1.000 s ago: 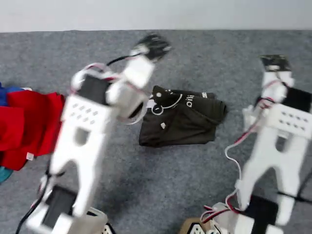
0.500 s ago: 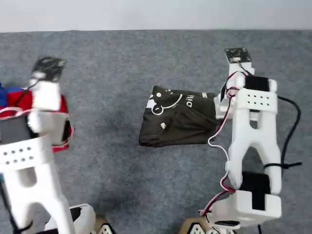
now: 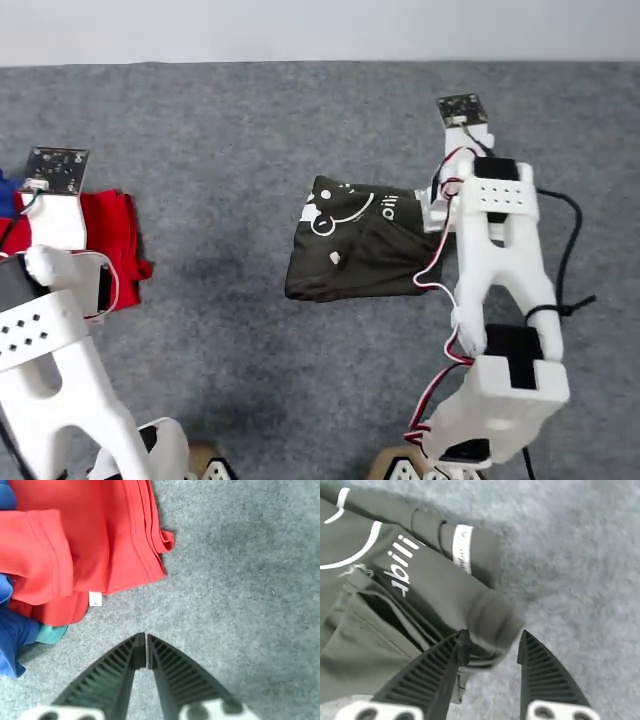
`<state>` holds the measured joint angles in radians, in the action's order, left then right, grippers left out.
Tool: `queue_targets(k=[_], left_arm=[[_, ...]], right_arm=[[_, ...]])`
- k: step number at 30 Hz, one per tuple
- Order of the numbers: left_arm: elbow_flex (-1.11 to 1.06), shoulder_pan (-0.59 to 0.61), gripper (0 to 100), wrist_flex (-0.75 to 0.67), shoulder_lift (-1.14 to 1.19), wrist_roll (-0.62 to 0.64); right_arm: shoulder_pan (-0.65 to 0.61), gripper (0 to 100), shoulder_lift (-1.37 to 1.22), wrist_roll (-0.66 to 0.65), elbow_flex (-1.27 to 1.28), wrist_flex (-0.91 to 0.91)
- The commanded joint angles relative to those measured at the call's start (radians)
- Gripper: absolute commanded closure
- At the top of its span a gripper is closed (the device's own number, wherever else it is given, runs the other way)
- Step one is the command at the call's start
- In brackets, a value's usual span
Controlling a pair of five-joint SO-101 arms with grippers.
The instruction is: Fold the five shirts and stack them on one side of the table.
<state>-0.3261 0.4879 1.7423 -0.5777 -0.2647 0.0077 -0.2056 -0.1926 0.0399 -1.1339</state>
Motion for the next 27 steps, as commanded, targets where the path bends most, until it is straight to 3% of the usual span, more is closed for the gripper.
queue_targets(k=[1, 14, 20, 27], left_arm=[[0.002, 0.005, 99, 0.012, -0.029, -0.008], [0.002, 0.005, 99, 0.012, -0.023, -0.011], [0.002, 0.003, 99, 0.012, -0.023, -0.011], [0.001, 0.002, 99, 0.011, -0.021, -0.011]], right_arm=[[-0.03, 83.1, -0.004, 0.008, -0.037, 0.019], [-0.027, 99.0, -0.147, 0.002, -0.244, -0.045], [-0.03, 98.8, -0.153, -0.04, -0.399, -0.093], [-0.028, 98.8, -0.188, -0.101, -0.422, 0.031]])
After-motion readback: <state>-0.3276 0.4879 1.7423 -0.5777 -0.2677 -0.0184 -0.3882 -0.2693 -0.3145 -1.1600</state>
